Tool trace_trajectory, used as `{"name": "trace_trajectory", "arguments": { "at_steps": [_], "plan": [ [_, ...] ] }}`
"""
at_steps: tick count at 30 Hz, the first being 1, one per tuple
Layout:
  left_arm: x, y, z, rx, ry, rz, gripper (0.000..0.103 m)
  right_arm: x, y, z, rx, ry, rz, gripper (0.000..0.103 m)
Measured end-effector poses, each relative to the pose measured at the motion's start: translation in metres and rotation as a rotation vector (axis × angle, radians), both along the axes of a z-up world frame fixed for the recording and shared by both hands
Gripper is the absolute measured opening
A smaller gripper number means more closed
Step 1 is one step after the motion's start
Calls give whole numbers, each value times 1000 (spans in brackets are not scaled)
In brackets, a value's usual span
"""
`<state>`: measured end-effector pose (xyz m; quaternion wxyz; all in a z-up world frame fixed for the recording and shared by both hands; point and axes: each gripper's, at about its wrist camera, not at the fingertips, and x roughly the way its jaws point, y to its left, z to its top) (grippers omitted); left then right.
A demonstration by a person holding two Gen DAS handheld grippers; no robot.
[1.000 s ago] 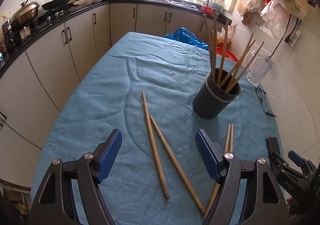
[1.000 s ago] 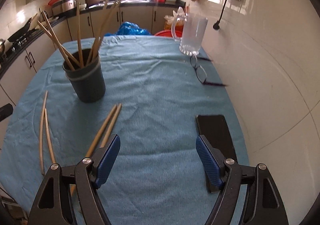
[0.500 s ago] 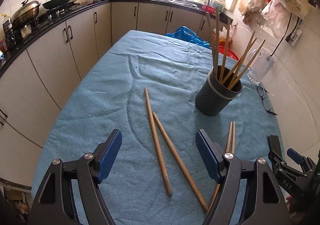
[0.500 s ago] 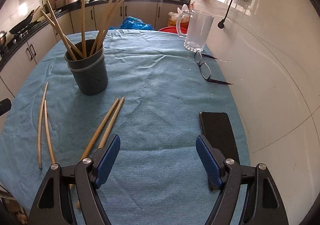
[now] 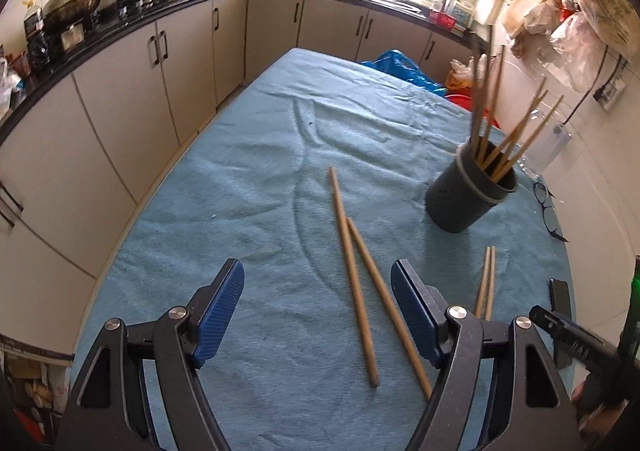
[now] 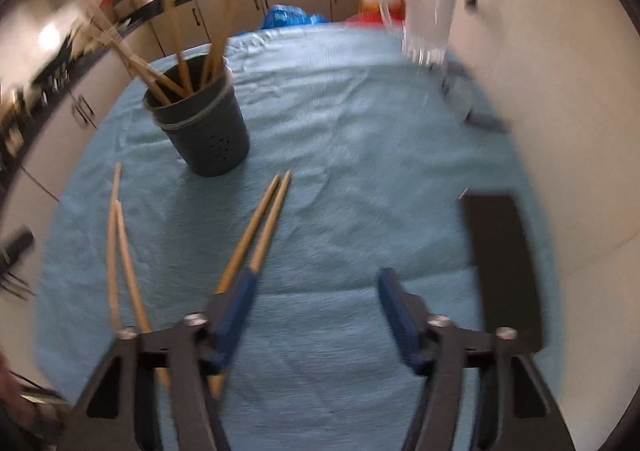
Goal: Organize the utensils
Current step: 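Move both open tools back toward the remaining chopsticks on the cloth, then close the right tool on a wooden chopstick while the left grasps another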
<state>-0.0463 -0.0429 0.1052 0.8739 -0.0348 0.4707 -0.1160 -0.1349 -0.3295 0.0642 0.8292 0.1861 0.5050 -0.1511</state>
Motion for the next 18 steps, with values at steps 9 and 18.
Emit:
{"name": "trace_trajectory", "arguments": {
  "at_steps": [9,18],
  "plan": [
    [9,24,-11,-6,58,8,75,23,-32,-40,369,45,-120,24],
    [19,46,-21,-8,98,15,75,60,-14,-52,308,112,-90,20]
  ]
}}
